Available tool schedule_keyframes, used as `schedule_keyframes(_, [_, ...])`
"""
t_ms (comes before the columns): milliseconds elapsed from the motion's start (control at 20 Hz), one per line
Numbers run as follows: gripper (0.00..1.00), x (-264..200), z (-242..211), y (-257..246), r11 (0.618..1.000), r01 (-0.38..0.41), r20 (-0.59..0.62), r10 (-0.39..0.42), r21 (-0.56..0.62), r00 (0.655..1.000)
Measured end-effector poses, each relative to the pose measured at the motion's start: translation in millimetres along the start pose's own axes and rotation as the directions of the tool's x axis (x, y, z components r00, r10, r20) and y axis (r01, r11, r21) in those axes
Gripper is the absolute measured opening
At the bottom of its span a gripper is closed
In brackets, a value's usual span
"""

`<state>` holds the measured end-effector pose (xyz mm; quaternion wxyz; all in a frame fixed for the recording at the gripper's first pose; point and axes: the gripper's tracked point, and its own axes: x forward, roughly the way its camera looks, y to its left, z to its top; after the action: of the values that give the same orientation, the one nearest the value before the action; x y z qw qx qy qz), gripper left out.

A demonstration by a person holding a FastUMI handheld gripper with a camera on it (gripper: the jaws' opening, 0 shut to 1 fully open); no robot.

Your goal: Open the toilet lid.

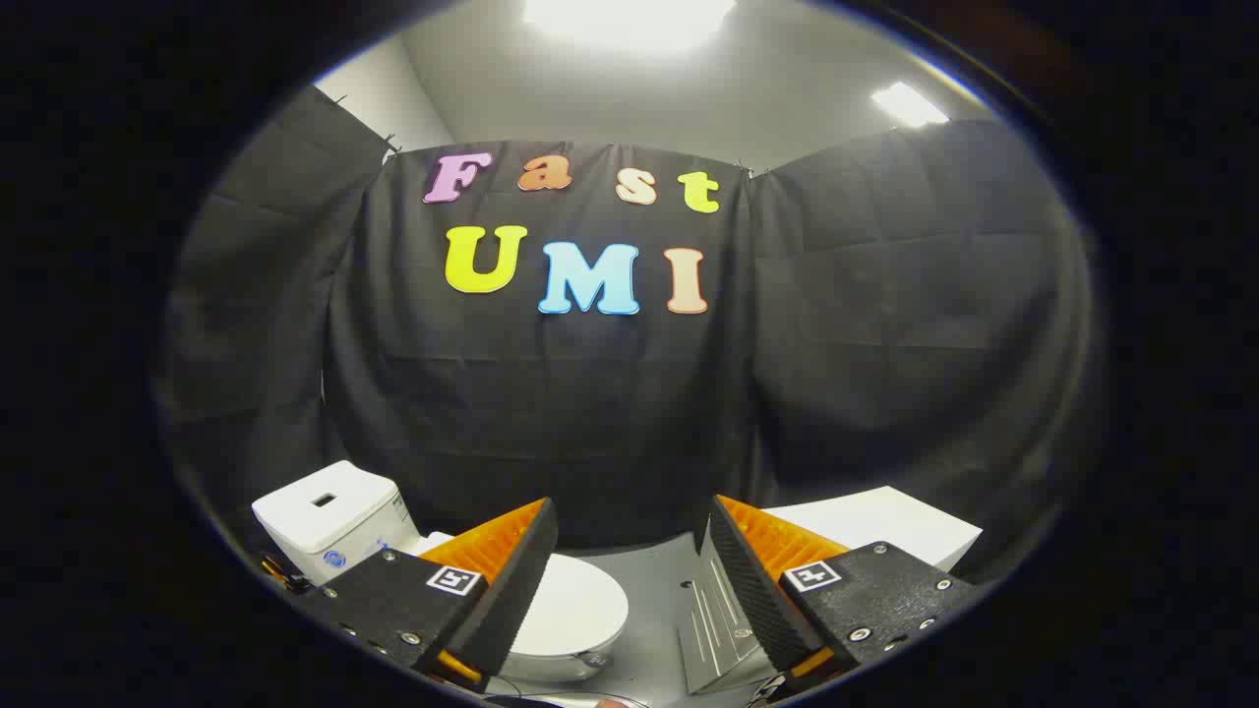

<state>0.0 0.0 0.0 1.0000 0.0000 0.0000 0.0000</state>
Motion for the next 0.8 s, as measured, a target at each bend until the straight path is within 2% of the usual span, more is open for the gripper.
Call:
schedule_keyframes(500, [0.95,3.6,-5.1,0.5,1.0,-0.002,-0.01,0.001,-0.024,1.0])
schedule_keyframes(800, [0.95,16.4,-17.2,13.0,0.993,0.001,0.001,-0.001,-0.117,1.0])
